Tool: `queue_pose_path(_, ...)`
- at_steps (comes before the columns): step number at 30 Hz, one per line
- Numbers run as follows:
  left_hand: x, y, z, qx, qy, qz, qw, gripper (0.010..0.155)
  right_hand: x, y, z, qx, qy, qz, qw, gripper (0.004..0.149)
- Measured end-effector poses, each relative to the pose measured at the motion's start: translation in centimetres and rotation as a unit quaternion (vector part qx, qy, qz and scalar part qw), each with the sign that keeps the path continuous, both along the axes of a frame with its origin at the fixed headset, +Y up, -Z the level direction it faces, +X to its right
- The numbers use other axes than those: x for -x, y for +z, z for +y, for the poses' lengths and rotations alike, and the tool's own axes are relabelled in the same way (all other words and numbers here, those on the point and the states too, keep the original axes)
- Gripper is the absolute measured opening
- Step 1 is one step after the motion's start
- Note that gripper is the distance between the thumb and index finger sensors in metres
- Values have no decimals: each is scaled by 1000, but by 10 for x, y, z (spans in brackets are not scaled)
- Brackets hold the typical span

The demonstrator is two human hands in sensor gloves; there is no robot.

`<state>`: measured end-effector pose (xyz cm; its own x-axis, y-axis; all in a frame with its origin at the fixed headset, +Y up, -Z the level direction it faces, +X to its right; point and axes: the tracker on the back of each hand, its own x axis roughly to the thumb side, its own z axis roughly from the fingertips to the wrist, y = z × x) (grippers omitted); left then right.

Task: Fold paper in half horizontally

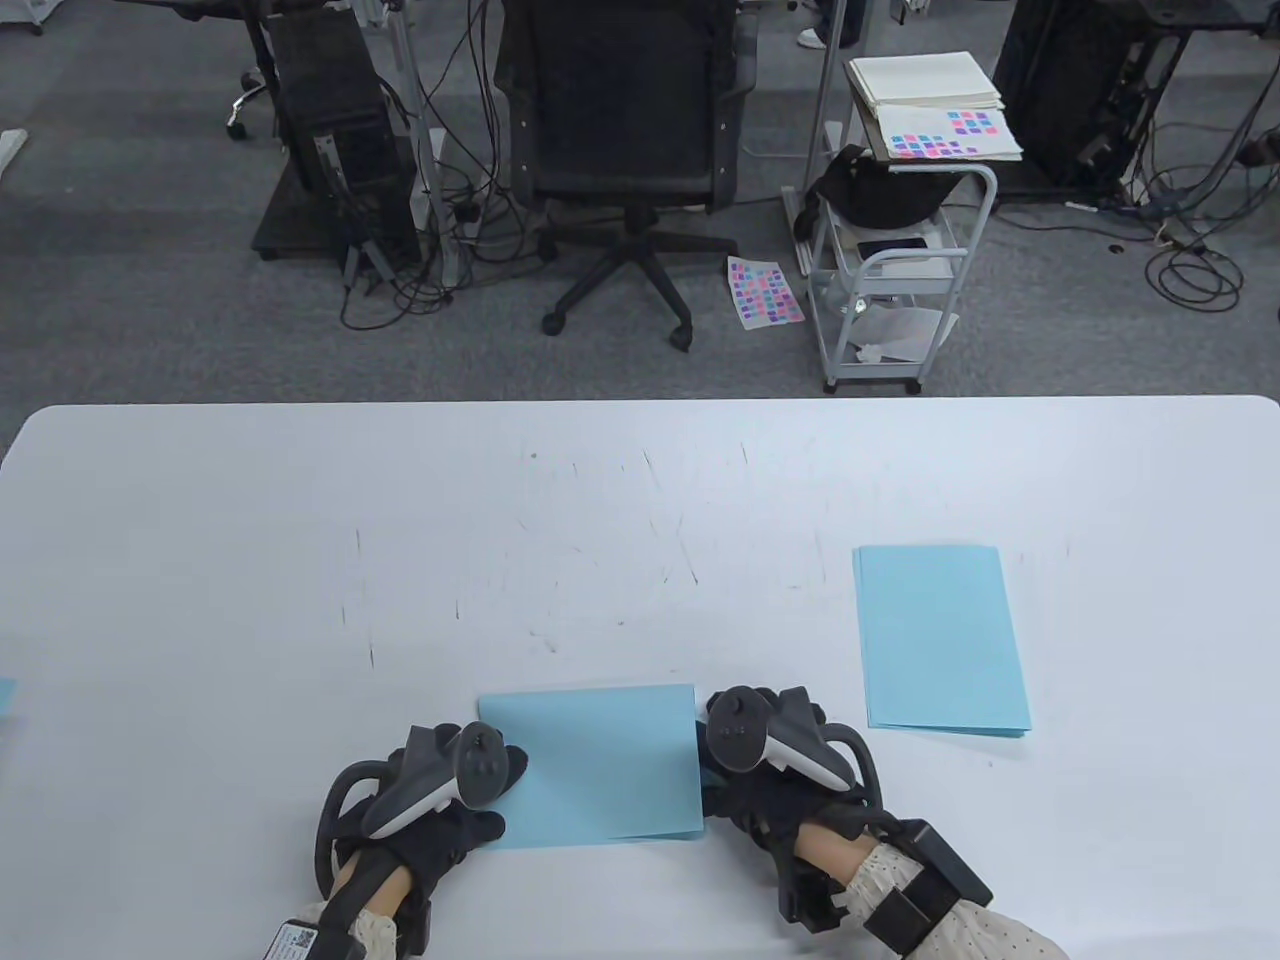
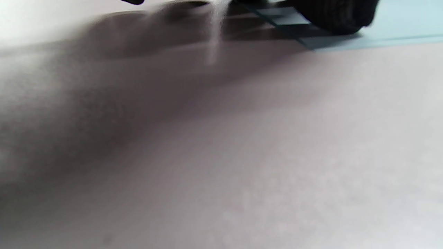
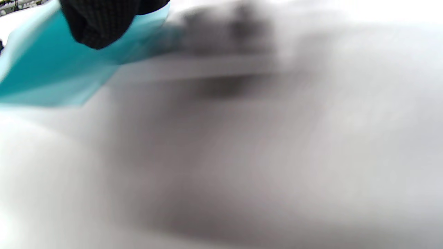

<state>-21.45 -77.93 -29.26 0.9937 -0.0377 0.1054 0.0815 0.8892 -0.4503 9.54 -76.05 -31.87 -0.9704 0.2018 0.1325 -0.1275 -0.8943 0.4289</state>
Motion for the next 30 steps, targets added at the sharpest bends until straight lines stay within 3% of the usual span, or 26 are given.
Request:
queue_pose_path(8, -1, 1, 0, -3, -3, 0, 1000, 67, 2, -12, 48, -60, -18, -25, 998, 63)
queue_pose_path(12, -3, 0, -1, -4, -5, -3, 1000, 67, 24, -16, 57, -64, -37, -3, 997, 63)
queue_pose_path(22, -7, 2, 0, -5, -5, -5, 1000, 67, 102, -21, 20, -18, -30, 87, 996, 67)
queue_pose_path(30, -9, 3, 1, -8, -15, -10, 1000, 67, 126, -18, -8, 11, 15, 122, 992, 67)
